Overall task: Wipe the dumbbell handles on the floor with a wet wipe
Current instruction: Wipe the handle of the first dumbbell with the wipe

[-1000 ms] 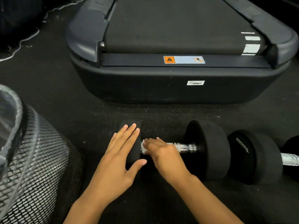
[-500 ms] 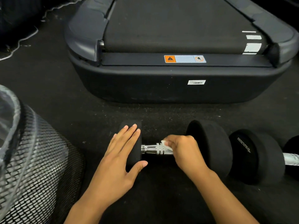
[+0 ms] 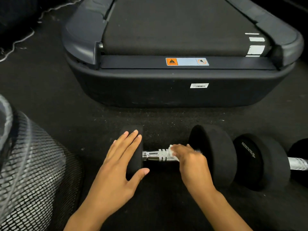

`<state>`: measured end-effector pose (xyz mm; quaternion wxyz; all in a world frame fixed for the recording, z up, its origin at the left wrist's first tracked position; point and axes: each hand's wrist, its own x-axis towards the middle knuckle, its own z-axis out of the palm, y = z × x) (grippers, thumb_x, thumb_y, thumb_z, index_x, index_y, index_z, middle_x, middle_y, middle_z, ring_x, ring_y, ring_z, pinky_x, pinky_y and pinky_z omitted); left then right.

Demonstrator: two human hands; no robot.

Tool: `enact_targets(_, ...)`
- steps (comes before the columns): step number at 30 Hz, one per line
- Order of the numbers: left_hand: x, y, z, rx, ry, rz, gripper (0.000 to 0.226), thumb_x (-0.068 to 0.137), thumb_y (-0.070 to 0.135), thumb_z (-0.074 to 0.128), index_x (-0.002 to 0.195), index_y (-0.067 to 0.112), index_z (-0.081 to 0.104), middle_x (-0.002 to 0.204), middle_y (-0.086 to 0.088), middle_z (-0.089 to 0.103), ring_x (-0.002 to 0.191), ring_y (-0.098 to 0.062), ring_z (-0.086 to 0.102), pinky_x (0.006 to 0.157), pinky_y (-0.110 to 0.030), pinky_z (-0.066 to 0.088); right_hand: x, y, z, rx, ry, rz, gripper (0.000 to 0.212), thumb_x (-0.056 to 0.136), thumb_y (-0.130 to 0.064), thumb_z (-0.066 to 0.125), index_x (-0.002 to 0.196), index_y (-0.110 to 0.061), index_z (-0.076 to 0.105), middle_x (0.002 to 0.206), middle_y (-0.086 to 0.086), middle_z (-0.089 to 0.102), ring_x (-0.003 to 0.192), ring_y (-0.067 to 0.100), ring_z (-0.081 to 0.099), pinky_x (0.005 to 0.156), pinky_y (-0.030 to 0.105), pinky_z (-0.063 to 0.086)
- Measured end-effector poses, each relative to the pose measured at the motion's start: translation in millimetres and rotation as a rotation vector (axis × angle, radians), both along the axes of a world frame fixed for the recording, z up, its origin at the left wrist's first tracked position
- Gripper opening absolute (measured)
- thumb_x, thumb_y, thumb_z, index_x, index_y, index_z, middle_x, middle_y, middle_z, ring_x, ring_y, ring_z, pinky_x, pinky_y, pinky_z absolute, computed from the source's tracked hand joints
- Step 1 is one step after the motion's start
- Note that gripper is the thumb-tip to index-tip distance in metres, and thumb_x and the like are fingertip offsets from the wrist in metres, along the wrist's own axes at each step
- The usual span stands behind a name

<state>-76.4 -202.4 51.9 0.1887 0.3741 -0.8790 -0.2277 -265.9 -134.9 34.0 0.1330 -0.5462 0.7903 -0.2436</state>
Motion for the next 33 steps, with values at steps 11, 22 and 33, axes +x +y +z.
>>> enact_targets(11, -1.1, 0.1, -1.0, 0.004, 0.003, -0.003, 0.074, 0.081, 0.056, 0.046, 0.146, 0.030, 0.023, 0.152, 0.025, 0.013, 0.141, -0.002, 0.007, 0.113, -0.022, 0.001, -1.6, -7.5, -10.3, 0.027, 0.084, -0.027, 0.029, 0.080, 0.003, 0.060, 0.101, -0.016, 0.066, 0.097, 0.001, 0.067, 0.098, 0.018, 0.061, 0.104, 0.024, 0.029)
enact_targets(22, -30.2, 26.2, 20.0, 0.026, 0.085, 0.010, 0.063, 0.078, 0.058, 0.049, 0.135, 0.037, 0.033, 0.148, 0.025, 0.022, 0.139, 0.006, 0.006, 0.113, -0.018, -0.001, -0.3, 26.7, 17.4, -0.240, 0.010, 0.080, 0.037, 0.071, 0.005, 0.073, 0.103, -0.014, 0.070, 0.102, 0.000, 0.060, 0.092, 0.012, 0.056, 0.078, 0.019, 0.049)
enact_targets(33, -85.7, 38.3, 5.8, -0.054, 0.250, 0.047, 0.026, 0.080, 0.015, 0.067, 0.105, 0.017, 0.068, 0.106, 0.007, 0.065, 0.102, -0.001, 0.057, 0.092, -0.020, 0.043, -18.3, 43.2, 44.2, -0.443, -0.236, -0.054, 0.041, 0.075, 0.001, 0.072, 0.098, -0.029, 0.055, 0.093, -0.014, 0.060, 0.090, 0.001, 0.059, 0.076, 0.010, 0.045)
